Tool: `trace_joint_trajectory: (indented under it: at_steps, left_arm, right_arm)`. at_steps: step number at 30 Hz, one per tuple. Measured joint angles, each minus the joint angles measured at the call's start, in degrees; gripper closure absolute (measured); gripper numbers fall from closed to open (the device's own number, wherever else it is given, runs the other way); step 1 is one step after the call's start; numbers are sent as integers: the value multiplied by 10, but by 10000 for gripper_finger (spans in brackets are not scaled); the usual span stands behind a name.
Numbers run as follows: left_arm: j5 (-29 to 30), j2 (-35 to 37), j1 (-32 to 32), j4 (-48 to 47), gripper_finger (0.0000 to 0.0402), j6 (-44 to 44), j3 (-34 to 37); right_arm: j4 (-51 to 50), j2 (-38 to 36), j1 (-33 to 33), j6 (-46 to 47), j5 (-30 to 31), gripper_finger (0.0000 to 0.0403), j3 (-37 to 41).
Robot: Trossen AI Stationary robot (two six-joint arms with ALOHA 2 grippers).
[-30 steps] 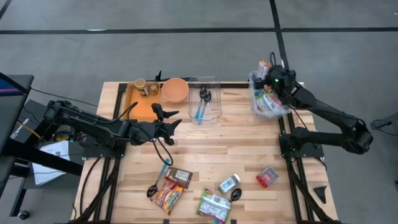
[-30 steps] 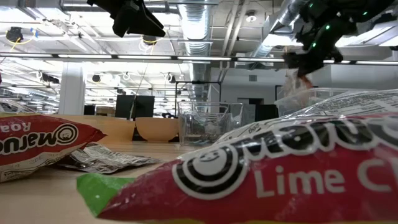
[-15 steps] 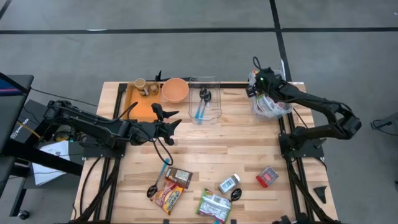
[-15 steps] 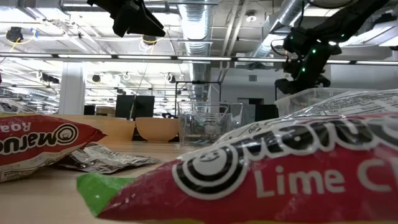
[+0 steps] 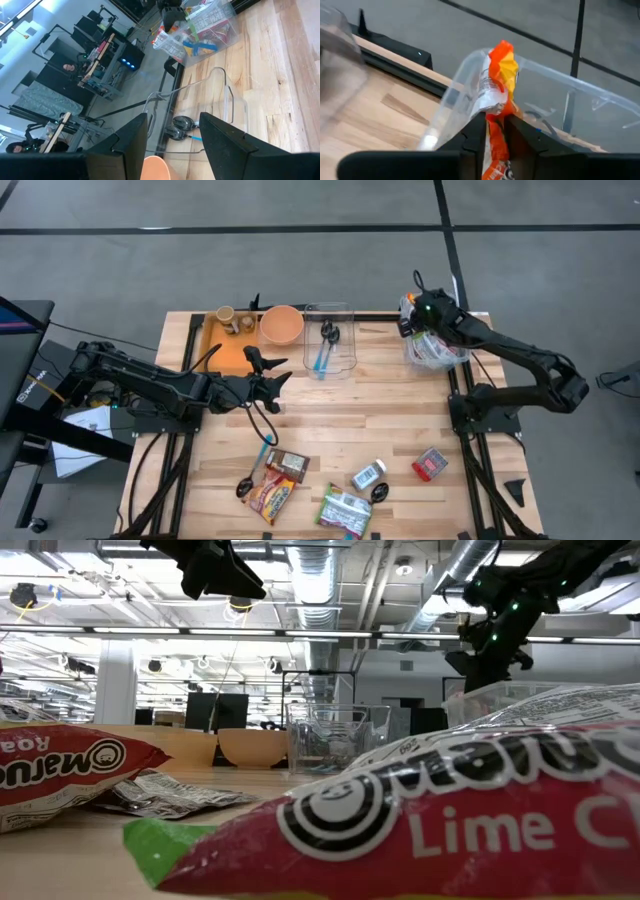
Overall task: Pick & Place Food Item
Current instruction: Put the orange noodle pack into the transparent container, then put the red seasoning can into the orange bin
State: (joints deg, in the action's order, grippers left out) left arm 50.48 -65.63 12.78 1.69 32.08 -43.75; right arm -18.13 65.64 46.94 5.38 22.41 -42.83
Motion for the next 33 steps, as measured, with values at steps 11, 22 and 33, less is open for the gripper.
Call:
trace_joint_trajectory:
  at_steps: [11, 22, 33]
  left_arm:
    - [0, 0, 0, 0, 229, 0, 0]
    - [0, 0, 0, 0, 229, 0, 0]
    - [0, 0, 0, 0, 229, 0, 0]
  right_arm:
    - [-38, -126, -70, 0, 1, 286, 0]
    - [-105, -256, -169, 6, -1, 264, 0]
    - [-116, -295, -239, 6, 1, 264, 0]
